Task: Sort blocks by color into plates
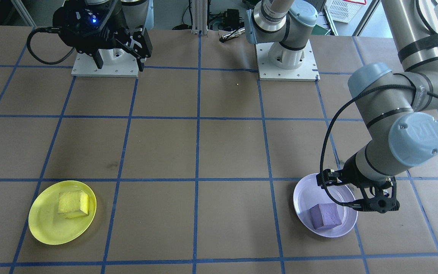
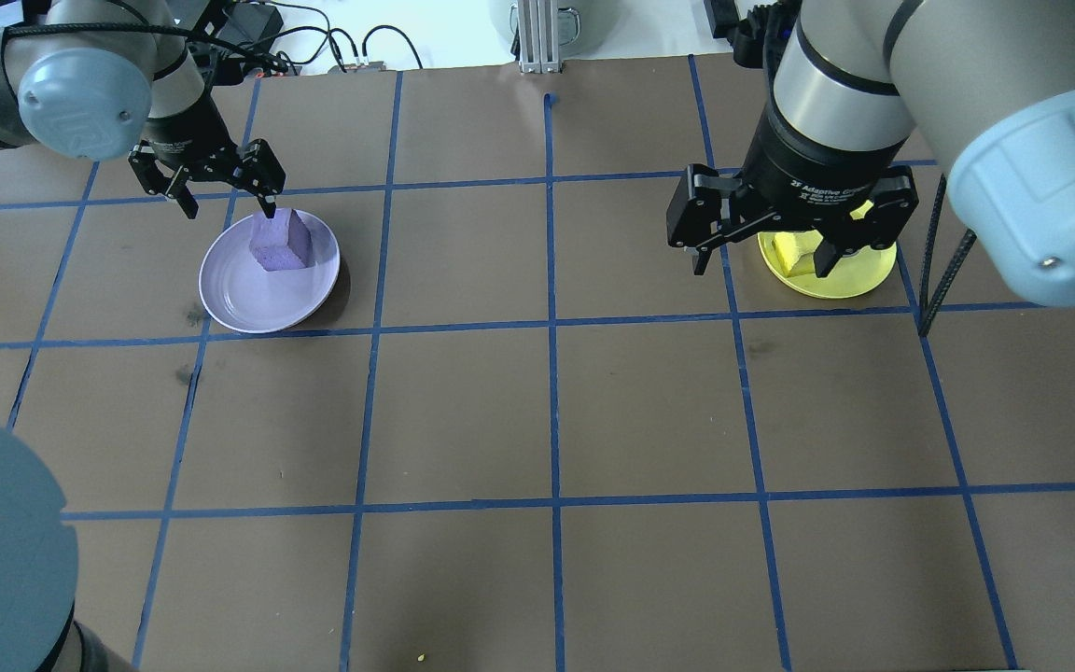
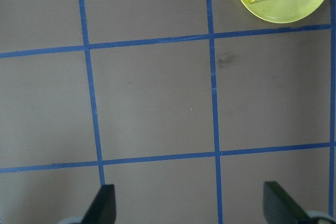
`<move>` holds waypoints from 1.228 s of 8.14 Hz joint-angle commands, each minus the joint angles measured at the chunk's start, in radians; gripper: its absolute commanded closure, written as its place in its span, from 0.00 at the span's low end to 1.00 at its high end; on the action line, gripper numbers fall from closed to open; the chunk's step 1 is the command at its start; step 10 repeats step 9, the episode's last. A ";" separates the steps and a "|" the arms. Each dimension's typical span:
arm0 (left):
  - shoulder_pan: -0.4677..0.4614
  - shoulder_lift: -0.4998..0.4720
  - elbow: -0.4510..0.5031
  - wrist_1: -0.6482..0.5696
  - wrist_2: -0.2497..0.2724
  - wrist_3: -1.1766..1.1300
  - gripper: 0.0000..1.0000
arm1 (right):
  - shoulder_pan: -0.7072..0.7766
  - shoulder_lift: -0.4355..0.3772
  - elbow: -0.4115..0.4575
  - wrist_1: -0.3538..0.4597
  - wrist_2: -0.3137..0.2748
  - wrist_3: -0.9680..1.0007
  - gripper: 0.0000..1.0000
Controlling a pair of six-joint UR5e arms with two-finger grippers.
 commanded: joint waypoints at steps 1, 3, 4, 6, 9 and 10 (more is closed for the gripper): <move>-0.014 0.176 -0.002 -0.137 -0.108 -0.119 0.00 | 0.000 -0.003 0.002 0.002 0.000 0.001 0.00; -0.058 0.277 -0.005 -0.165 -0.107 -0.205 0.00 | 0.000 0.003 0.000 0.001 -0.002 0.001 0.00; -0.089 0.310 -0.006 -0.165 -0.105 -0.205 0.00 | 0.000 0.001 0.002 0.001 -0.002 0.001 0.00; -0.098 0.352 -0.014 -0.166 -0.097 -0.205 0.00 | 0.000 0.003 0.002 0.001 -0.003 0.000 0.00; -0.098 0.347 -0.015 -0.160 -0.100 -0.194 0.00 | -0.003 0.004 0.002 -0.007 -0.005 0.003 0.00; -0.098 0.347 -0.015 -0.160 -0.100 -0.194 0.00 | -0.003 0.004 0.002 -0.007 -0.005 0.003 0.00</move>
